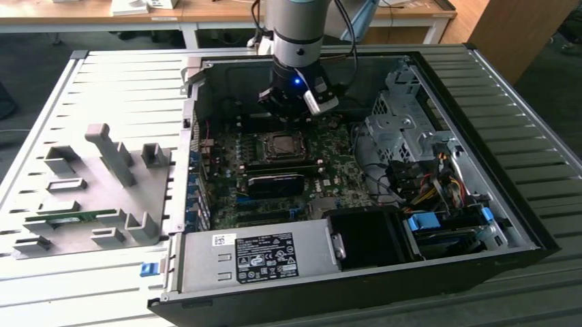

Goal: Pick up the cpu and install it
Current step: 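Install the first cpu locking lever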

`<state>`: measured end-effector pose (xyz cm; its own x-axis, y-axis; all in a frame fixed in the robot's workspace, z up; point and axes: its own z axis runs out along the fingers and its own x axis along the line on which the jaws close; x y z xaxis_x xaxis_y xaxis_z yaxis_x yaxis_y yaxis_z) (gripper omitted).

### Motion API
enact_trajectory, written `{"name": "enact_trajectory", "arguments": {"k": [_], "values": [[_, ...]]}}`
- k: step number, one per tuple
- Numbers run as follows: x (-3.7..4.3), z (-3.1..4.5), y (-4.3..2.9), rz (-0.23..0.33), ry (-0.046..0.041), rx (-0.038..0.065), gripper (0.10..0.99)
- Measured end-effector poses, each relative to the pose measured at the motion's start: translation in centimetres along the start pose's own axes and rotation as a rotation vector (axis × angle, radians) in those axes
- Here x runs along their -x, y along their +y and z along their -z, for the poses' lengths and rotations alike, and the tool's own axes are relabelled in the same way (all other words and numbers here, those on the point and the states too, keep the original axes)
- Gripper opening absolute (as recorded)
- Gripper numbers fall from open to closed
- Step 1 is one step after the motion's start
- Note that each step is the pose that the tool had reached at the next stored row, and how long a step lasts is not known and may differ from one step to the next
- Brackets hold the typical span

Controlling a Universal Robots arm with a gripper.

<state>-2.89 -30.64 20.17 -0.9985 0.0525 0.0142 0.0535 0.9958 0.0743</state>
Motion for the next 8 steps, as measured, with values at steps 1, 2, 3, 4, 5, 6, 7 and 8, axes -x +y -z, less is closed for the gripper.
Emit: {"name": "enact_trajectory", "arguments": {"k": [1, 2, 3, 4, 5, 6, 7, 8], "values": [[0.01, -0.07, 0.0, 0.0, 0.0, -0.001, 0.122], [0.02, -0.13, -0.01, 0.0, -0.0001, -0.002, 0.122], [0.03, -0.15, -0.01, 0.0, 0.0, -0.002, 0.122], [0.03, -0.15, -0.02, 0.0, 0.0001, -0.002, 0.122], [0.03, -0.15, -0.02, 0.0, 0.0002, -0.002, 0.122], [0.03, -0.17, -0.01, 0.0, 0.0001, -0.003, 0.122], [0.03, -0.17, -0.01, 0.0, 0.0, -0.003, 0.122], [0.03, -0.17, -0.01, 0.0, 0.0, -0.003, 0.122]]}}
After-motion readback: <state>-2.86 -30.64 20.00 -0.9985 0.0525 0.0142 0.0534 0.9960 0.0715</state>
